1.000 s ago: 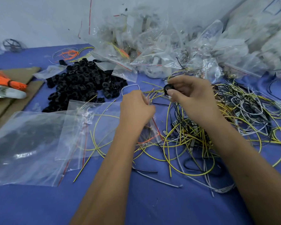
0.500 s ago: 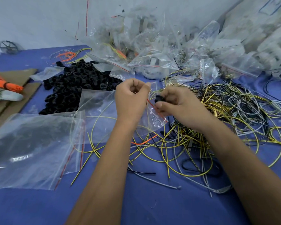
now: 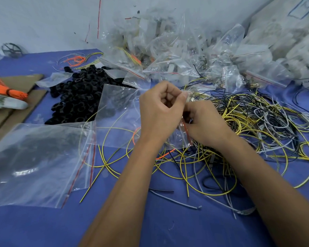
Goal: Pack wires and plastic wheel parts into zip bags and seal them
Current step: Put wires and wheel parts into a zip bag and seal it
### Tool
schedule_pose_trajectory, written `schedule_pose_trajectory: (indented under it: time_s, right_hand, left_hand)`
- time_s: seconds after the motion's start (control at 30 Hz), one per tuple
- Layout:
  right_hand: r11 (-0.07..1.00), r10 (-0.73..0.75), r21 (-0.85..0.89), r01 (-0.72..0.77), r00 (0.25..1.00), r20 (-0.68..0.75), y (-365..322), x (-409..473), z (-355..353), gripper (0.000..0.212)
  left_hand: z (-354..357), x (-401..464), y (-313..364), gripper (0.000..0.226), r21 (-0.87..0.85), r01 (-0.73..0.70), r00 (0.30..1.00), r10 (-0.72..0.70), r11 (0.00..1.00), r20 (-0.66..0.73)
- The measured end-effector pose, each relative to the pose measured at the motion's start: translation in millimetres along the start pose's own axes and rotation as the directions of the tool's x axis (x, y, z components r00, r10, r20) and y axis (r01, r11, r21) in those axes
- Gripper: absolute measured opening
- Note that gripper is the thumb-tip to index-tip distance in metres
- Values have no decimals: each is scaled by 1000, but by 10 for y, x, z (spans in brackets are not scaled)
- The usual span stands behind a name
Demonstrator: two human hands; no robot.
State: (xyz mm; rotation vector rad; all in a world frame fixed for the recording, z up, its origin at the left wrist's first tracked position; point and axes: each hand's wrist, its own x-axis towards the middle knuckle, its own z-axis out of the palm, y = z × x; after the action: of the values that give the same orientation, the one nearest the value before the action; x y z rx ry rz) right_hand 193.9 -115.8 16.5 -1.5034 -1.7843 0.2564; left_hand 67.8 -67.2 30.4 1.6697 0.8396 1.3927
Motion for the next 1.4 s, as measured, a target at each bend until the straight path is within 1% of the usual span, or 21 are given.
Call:
schedule_pose_trajectory:
  time_s: [0.07, 0.13, 0.2, 0.3, 0.4, 0.5, 0.57, 0.63, 0.7, 0.77, 0.8, 0.87, 0.9, 0.93, 1.0, 1.1, 1.13, 1.2, 1.3, 1.33, 1.4]
  right_hand:
    - [999, -7, 42, 5, 999, 43, 32, 7, 9, 13]
    - [988, 5, 156, -18, 997, 83, 32, 9, 10, 25]
    - [965, 19, 260, -38, 997, 74, 20, 13, 4, 37]
    - [958, 62, 276, -77, 996, 65, 38, 20, -19, 46]
    - [959, 65, 272, -80, 996, 63, 1, 4, -19, 43]
    - [932, 162, 338, -129, 984, -70, -11, 3, -13, 27]
    - [921, 254, 346, -178, 949, -189, 24, 47, -41, 16]
    - [952, 277, 218, -217, 912, -302, 106, 132, -137, 11]
    - [967, 232, -9, -255, 895, -381, 213, 265, -278, 10]
    - [926, 218, -189, -325, 874, -435, 388, 454, -457, 14]
    - [887, 246, -256, -384, 862, -443, 514, 563, -546, 18]
    - [746, 366, -416, -519, 843, -395, 779, 777, -700, 37]
    - [655, 446, -505, -562, 827, -342, 883, 852, -736, 48]
    - [593, 513, -554, -584, 804, -299, 969, 908, -761, 57]
    - [572, 579, -552, -607, 775, -254, 1070, 970, -747, 65]
    - [590, 537, -592, -549, 814, -220, 1149, 972, -712, 53]
    - [626, 516, -557, -546, 826, -229, 1169, 959, -721, 47]
    - [714, 502, -392, -580, 815, -289, 1210, 923, -761, 40]
    - [798, 512, -113, -592, 765, -390, 1166, 852, -846, 43]
    - [824, 522, 16, -567, 747, -412, 1106, 821, -870, 42]
    - [841, 539, 308, -444, 725, -429, 926, 757, -903, 40]
  left_hand:
    - [-12, 8, -4, 22, -16, 8, 1000, -8, 1000, -23]
    - [-31, 18, -13, 22, -27, 12, 998, -13, 1000, -55]
    - [-49, 35, -30, 21, -38, 12, 996, -15, 999, -93]
    - [-61, 61, -65, 23, -47, 19, 990, -26, 999, -139]
    - [-55, 66, -119, 22, -41, 44, 984, -50, 998, -172]
    - [-23, 67, -220, 22, -49, 97, 978, -104, 994, -182]
    - [10, 71, -296, 22, -32, 153, 973, -156, 988, -170]
    - [51, 66, -361, 22, -8, 185, 971, -184, 983, -149]
    - [76, 64, -406, 25, 31, 187, 974, -182, 982, -132]
    - [97, 71, -434, 26, 55, 173, 980, -167, 983, -109]
    - [110, 71, -442, 26, 65, 169, 982, -162, 983, -94]
    - [146, 67, -442, 25, 78, 150, 987, -145, 986, -64]
    - [156, 63, -439, 25, 76, 133, 990, -129, 988, -52]
    - [174, 63, -437, 24, 70, 116, 993, -113, 991, -41]
    - [195, 61, -445, 25, 68, 88, 996, -87, 994, -20]
    - [204, 51, -465, 27, 75, 76, 997, -76, 994, 1]
    - [205, 48, -471, 27, 73, 78, 997, -79, 994, 3]
    - [212, 49, -472, 26, 68, 89, 996, -89, 994, 3]
    - [219, 52, -470, 27, 86, 99, 995, -99, 991, -1]
    - [224, 49, -463, 28, 94, 102, 995, -102, 990, 0]
    - [224, 43, -455, 28, 104, 116, 993, -116, 988, -9]
